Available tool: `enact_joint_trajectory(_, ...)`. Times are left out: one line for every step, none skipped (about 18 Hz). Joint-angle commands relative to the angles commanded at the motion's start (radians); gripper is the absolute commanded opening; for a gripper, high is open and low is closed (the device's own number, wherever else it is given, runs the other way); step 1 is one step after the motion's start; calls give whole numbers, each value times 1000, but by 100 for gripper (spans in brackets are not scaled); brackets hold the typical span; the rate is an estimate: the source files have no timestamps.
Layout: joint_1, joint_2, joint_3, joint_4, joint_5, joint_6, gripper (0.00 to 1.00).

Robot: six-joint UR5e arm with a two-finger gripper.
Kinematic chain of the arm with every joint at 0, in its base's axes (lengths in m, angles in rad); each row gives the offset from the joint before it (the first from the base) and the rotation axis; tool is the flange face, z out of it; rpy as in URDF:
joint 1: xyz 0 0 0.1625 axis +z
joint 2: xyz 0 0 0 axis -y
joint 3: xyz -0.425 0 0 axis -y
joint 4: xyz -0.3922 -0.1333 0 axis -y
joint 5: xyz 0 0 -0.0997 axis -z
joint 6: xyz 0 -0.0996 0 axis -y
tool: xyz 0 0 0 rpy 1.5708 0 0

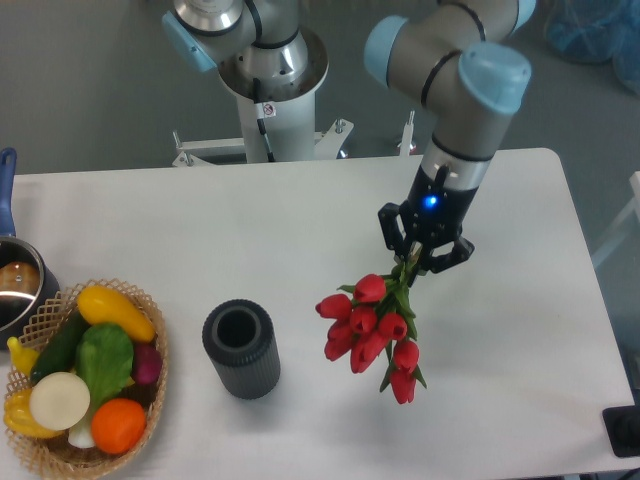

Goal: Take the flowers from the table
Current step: 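Lift the gripped tulip bouquet up off the table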

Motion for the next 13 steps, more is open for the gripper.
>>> enact_joint_trajectory(-3, 5, 18, 0, -31, -37, 23)
enact_joint_trajectory(-3, 12, 35, 2, -60, -67, 23)
enact_joint_trajectory(-5, 18, 54, 6, -94, -89, 23)
enact_joint_trajectory(-6, 20, 77, 8, -144, -107, 23)
enact_joint_trajectory(-3, 20, 91, 9, -196, -126, 23)
enact_joint_trajectory(0, 19, 95, 15, -250, -134, 23)
enact_joint_trajectory(3, 19, 95, 23, -305, -134, 23)
enact_joint_trajectory(5, 19, 94, 29, -351, -134, 23)
enact_joint_trajectory(6, 17, 94, 29, -388, -134, 23)
enact_joint_trajectory(12, 17, 94, 29, -419, -134, 23)
enact_joint_trajectory(14, 17, 92, 29, -443, -134, 23)
enact_joint_trajectory(15, 17, 91, 31, -468, -134, 23)
enact_joint_trajectory(15, 14, 89, 31, -489, -132, 23)
